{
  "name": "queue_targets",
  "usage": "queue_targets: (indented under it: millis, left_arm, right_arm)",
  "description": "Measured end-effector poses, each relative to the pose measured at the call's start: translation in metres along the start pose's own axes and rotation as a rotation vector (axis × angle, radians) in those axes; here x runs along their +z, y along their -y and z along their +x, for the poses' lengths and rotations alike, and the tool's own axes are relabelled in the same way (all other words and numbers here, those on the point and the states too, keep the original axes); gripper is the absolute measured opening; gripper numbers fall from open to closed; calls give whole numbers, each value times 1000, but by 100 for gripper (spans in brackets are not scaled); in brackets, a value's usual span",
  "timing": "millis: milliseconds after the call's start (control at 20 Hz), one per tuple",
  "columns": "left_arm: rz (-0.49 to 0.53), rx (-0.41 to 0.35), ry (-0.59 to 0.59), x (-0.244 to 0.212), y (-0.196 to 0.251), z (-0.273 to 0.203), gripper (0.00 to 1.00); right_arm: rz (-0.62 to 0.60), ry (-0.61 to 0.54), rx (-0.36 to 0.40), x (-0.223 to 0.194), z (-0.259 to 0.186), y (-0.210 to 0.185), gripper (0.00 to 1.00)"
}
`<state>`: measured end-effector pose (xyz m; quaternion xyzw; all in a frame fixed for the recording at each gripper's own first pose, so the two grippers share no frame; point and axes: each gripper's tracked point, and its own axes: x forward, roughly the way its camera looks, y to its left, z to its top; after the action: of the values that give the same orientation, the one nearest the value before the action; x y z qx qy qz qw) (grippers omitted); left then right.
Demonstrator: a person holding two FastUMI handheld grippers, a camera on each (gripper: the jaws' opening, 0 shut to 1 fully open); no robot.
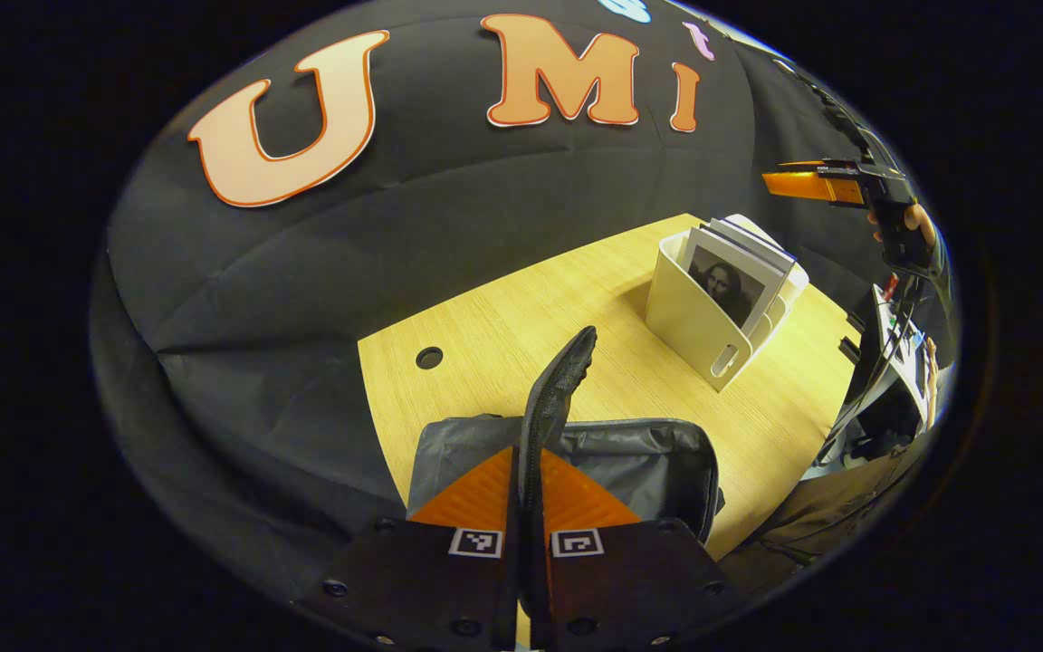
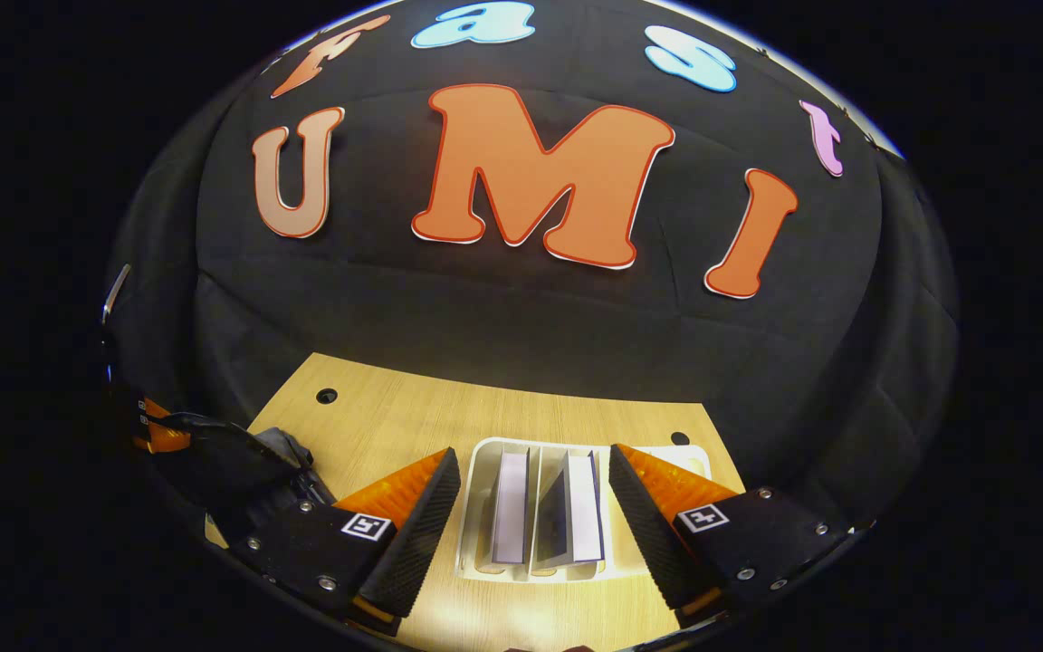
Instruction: Open the schoolbag, grab two books from the bookshelf and put them into the schoolbag.
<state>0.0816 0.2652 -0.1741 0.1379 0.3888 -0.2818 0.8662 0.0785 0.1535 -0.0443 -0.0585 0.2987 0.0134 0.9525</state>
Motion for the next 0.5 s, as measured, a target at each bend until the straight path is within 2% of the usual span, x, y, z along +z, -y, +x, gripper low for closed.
queue_targets:
  millis: [500]
  left_arm:
    - [-16,22,-24,1,1,2,6]
  right_arm:
    - [27,-318,145,-46,43,-20,99]
